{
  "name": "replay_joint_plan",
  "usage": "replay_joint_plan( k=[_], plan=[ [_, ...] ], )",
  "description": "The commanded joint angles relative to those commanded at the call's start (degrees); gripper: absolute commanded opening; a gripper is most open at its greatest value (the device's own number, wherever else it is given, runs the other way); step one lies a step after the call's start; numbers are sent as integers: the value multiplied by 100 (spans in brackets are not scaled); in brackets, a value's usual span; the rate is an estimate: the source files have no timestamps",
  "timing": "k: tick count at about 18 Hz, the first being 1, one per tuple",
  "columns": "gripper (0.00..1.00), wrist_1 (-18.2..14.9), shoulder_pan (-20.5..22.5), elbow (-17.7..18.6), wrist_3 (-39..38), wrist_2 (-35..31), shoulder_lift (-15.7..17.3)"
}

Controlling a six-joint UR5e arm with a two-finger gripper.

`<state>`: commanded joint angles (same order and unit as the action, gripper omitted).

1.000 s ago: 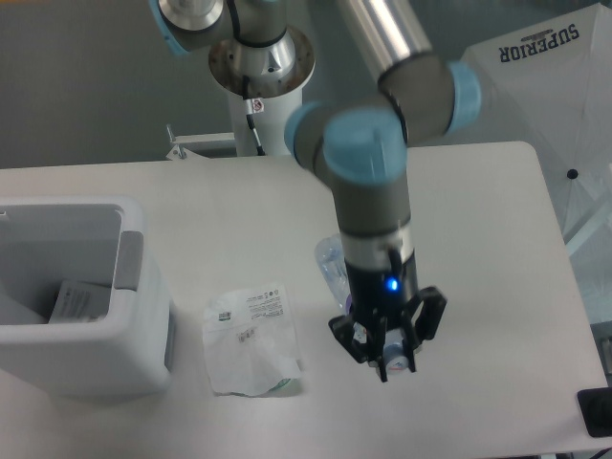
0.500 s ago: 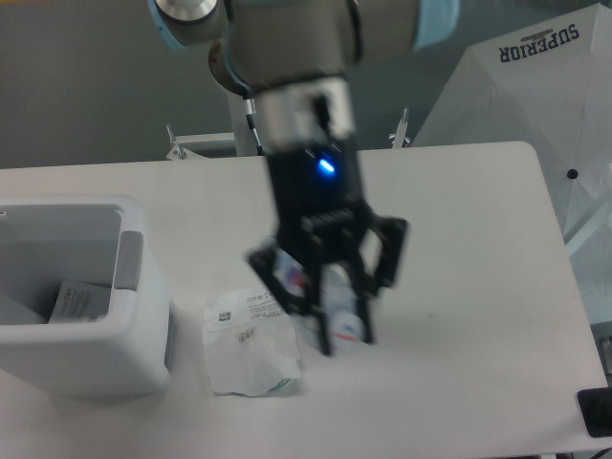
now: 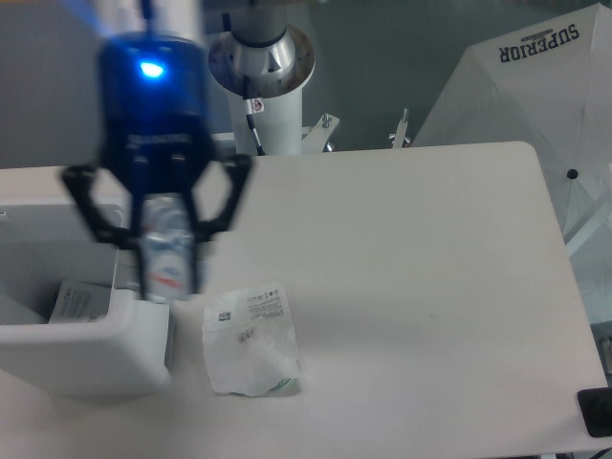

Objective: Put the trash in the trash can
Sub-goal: 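Open the gripper to drop the bottle into the bin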

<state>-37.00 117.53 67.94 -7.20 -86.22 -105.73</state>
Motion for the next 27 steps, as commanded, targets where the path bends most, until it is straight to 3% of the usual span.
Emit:
replay_joint_plan(
  k=[12,14,15,17,19,22,24,27],
  plan=[
    [40,0,-625,404,-167,9,-255],
    [50,0,-687,510,-159,9,-238],
    [60,-9,-687,562,-150,-9,-238],
    [95,-9,-687,720,-106,-9,-159],
    [100,-17,-678,817,-141,-9,-62],
    [100,-26,-434,1097,-202,-18,8],
    [100,-18,93,1536,-220,35,184],
    [100,-18,831,2091,-220,35,193]
  ],
)
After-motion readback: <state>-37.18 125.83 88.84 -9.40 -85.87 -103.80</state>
